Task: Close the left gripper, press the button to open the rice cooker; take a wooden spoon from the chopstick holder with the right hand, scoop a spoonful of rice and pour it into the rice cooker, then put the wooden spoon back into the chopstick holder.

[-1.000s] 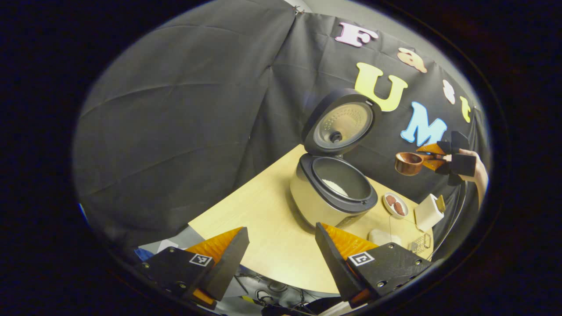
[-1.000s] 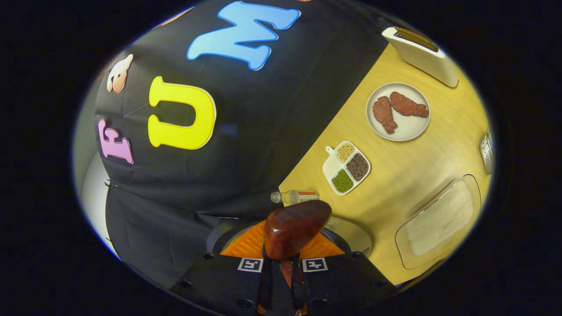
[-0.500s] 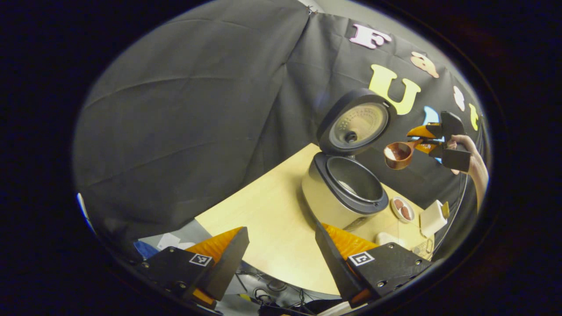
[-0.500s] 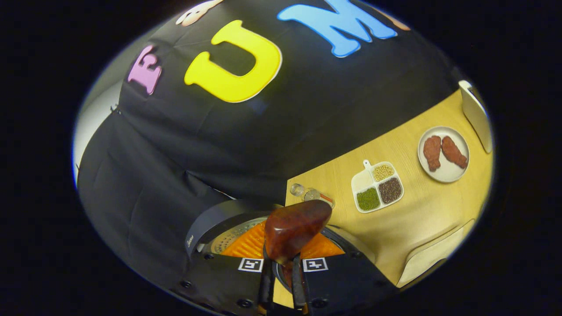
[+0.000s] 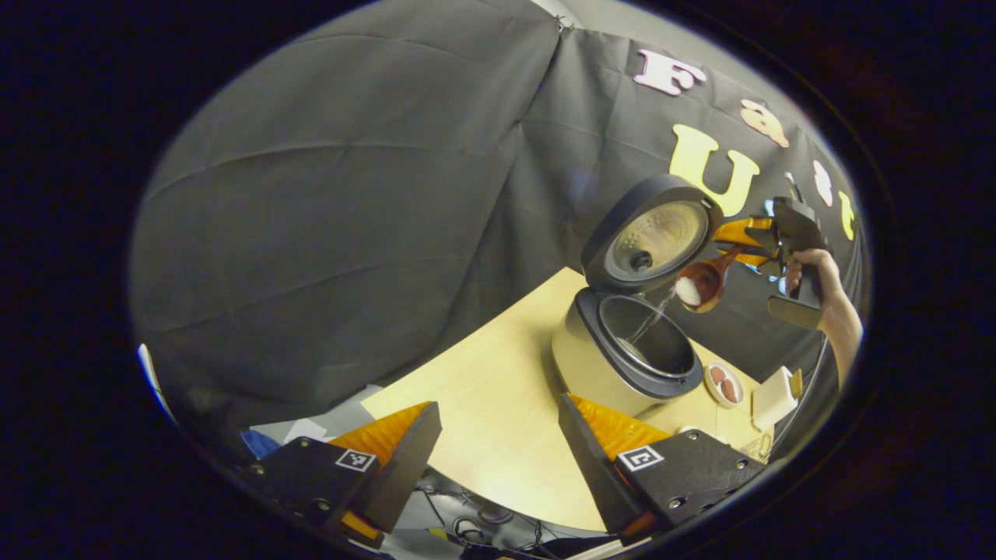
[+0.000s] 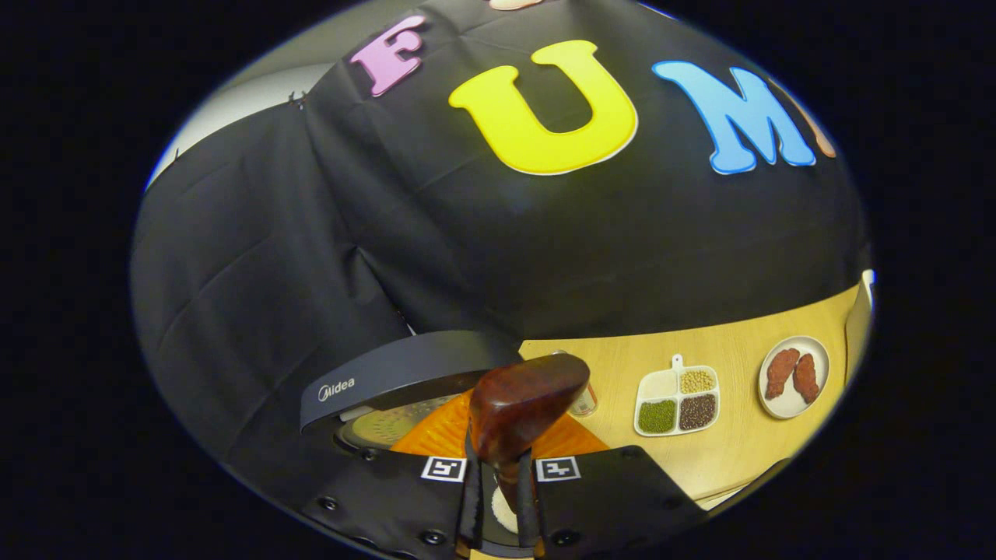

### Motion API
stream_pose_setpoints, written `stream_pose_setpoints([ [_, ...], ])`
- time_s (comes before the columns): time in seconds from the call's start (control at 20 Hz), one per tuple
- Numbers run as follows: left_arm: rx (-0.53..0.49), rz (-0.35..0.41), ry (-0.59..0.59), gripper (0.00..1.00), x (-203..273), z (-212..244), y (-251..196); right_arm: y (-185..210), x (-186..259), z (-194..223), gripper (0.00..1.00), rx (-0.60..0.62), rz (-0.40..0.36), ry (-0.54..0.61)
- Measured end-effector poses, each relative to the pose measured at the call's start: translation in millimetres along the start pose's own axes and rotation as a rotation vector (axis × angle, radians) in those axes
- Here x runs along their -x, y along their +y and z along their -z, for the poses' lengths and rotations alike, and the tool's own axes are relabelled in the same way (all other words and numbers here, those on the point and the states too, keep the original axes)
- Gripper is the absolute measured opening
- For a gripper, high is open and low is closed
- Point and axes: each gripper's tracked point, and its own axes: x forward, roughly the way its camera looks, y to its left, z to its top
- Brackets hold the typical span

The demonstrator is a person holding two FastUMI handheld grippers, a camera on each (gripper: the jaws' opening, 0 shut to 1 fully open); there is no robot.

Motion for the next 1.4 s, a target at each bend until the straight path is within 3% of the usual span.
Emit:
stream_pose_setpoints([
  [0.65, 0.013, -0.021, 0.010, 0.96, 7.6, 13.2, 13.7, 22.3, 2.7, 27.8, 0.19, 0.396, -0.045, -0.049],
  [0.95, -0.007, -0.021, 0.010, 0.96, 15.7, 19.6, 9.1, 40.4, 2.2, 57.3, 0.19, 0.682, -0.109, -0.049],
  [1.15, -0.075, -0.038, -0.016, 0.96, 20.6, 17.7, 3.3, 47.7, 13.9, 79.6, 0.19, 0.871, -0.156, -0.069],
  [1.4, -0.123, 0.012, -0.030, 0.96, 22.4, 14.7, -29.6, 49.8, 37.5, 81.1, 0.19, 0.930, -0.174, -0.126],
])
